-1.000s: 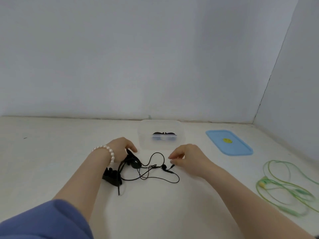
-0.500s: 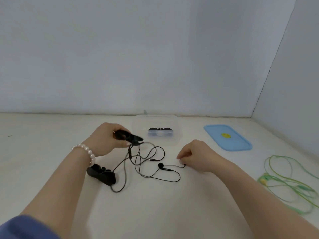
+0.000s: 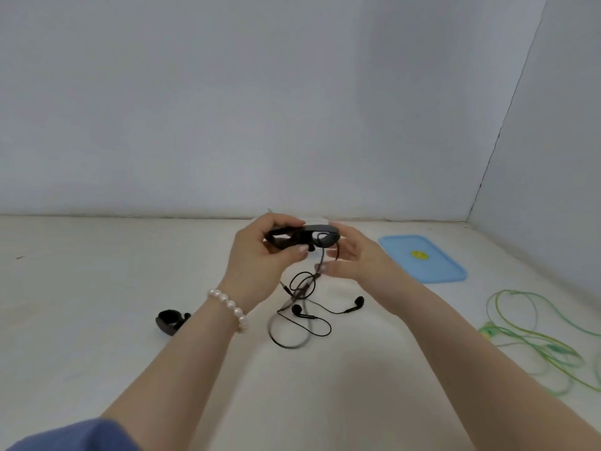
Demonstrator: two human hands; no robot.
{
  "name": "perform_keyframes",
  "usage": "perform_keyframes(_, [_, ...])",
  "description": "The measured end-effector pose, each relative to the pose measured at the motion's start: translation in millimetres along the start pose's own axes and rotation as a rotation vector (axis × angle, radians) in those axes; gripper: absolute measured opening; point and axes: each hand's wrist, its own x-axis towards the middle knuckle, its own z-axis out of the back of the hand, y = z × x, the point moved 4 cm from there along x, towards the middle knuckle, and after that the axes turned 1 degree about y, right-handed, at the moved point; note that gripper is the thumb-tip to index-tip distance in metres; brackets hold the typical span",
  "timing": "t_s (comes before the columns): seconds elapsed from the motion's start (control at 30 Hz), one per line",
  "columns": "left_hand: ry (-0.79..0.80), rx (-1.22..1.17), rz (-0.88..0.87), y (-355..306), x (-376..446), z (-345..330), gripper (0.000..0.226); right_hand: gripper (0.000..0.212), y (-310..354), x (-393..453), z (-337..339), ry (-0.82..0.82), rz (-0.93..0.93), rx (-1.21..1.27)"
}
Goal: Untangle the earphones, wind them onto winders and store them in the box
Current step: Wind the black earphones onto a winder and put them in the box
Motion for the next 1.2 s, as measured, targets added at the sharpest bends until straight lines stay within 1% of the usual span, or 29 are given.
perform_keyframes(0.07, [-0.052, -0.054, 0.050, 3, -2, -7, 0.035, 0.071, -6, -1, -6, 0.069, -0.029, 0.030])
perform_keyframes(0.1, [-0.060, -0.080, 0.074, 5, -3, -8, 0.032, 0.067, -8, -2, -9, 0.092, -0.044, 0.072])
perform_keyframes(0.2, [-0.031, -0.082, 0.133, 11, -7, -12, 0.029, 0.036, -10, 0, -8, 0.088, -0.047, 0.174])
perform_keyframes(0.27, [-0.013, -0.132, 0.203, 15, -9, -14, 0.023, 0.012, -7, 0, -2, 0.070, -0.032, 0.132])
perform_keyframes(0.3, [-0.008, -0.167, 0.246, 16, -9, -14, 0.019, 0.008, -6, -1, 2, 0.084, -0.046, 0.114])
perform_keyframes(0.37, [-0.018, -0.293, 0.348, 19, -8, -11, 0.015, 0.009, -3, -3, 12, 0.093, -0.096, 0.136])
perform_keyframes(0.43, [-0.039, -0.527, 0.450, 25, -5, -6, 0.014, 0.015, -2, -3, 27, 0.009, -0.105, 0.216])
perform_keyframes(0.5, [-0.045, -0.714, 0.530, 29, -3, -4, 0.015, 0.018, -3, -2, 41, -0.141, -0.088, 0.298])
perform_keyframes(0.53, [-0.034, -0.733, 0.566, 31, -3, -3, 0.017, 0.019, -4, -1, 46, -0.230, -0.078, 0.341])
perform_keyframes(0.6, [0.022, -0.668, 0.633, 35, -4, -4, 0.019, 0.018, -6, 0, 54, -0.402, -0.054, 0.459])
perform_keyframes(0.63, [0.054, -0.620, 0.660, 37, -5, -5, 0.019, 0.019, -6, -1, 58, -0.467, -0.038, 0.537])
perform_keyframes(0.7, [0.075, -0.503, 0.692, 41, -6, -2, 0.015, 0.020, -7, -1, 65, -0.539, -0.020, 0.729])
perform_keyframes(0.77, [0.023, -0.455, 0.711, 43, -5, 3, 0.013, 0.021, -11, -1, 71, -0.562, -0.042, 0.909])
perform_keyframes(0.83, [-0.100, -0.574, 0.721, 47, -1, 9, 0.012, 0.020, -17, -1, 76, -0.568, -0.096, 0.959])
perform_keyframes(0.9, [-0.213, -0.718, 0.685, 50, 2, 15, 0.011, 0.016, -21, -1, 78, -0.563, -0.154, 0.884])
perform_keyframes(0.93, [-0.226, -0.764, 0.664, 51, 3, 16, 0.012, 0.013, -22, -2, 78, -0.552, -0.174, 0.817])
perform_keyframes(0.97, [-0.199, -0.790, 0.646, 50, 4, 15, 0.013, 0.011, -21, -2, 76, -0.533, -0.185, 0.738])
perform_keyframes(1.03, [-0.060, -0.790, 0.608, 43, 4, 7, 0.016, 0.010, -16, -1, 69, -0.483, -0.179, 0.562])
perform_keyframes(1.13, [0.195, -0.650, 0.555, 30, 0, -17, 0.018, 0.012, -4, 1, 49, -0.383, -0.127, 0.337])
perform_keyframes(1.2, [0.343, -0.583, 0.498, 29, -3, -33, 0.031, 0.013, 2, 2, 36, -0.323, -0.105, 0.224])
